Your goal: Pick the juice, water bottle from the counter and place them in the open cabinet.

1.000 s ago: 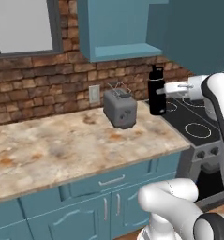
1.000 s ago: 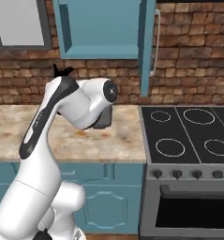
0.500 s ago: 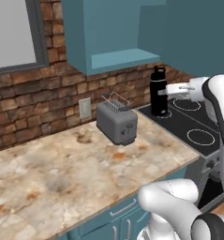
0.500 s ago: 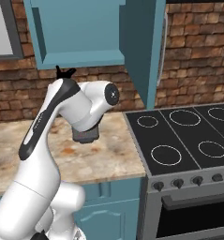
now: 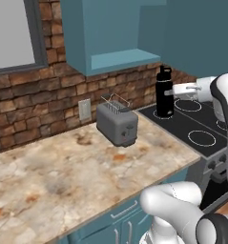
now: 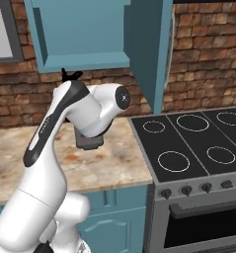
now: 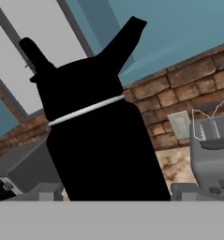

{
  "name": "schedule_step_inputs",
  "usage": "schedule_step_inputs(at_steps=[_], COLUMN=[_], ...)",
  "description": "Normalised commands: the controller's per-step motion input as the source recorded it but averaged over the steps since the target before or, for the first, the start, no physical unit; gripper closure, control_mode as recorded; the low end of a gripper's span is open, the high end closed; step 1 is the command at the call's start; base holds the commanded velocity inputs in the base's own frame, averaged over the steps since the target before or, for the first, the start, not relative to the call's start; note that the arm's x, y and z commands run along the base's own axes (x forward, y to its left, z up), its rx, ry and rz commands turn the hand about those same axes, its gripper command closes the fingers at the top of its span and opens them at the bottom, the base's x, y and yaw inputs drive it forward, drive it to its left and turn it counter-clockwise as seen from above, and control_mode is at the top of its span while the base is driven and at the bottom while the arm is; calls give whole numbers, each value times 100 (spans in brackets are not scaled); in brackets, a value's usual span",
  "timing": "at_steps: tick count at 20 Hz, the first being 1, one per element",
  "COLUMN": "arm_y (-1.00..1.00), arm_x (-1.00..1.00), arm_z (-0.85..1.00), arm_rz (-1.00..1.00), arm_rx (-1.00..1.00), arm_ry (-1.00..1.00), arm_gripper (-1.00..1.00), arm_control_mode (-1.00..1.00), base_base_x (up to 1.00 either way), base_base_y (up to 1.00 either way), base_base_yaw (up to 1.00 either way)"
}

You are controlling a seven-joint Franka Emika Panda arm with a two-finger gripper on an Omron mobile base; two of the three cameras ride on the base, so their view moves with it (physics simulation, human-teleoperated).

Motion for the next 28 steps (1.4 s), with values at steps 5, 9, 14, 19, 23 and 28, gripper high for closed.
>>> schedule_step_inputs(at_steps=[5,9,14,19,23,28], arm_y=[0,0,0,2,3,0], arm_x=[0,0,0,0,0,-1], arm_z=[0,0,0,0,11,31], arm_rz=[0,0,0,-12,-30,-25], arm_rx=[0,0,0,0,-1,-11], arm_ry=[0,0,0,1,20,30], arm_gripper=[100,100,100,100,100,100], arm_control_mode=[100,100,-100,-100,-100,-100], base_base_x=[0,0,0,0,0,0], base_base_y=[0,0,0,0,0,0], base_base_yaw=[0,0,0,0,0,0])
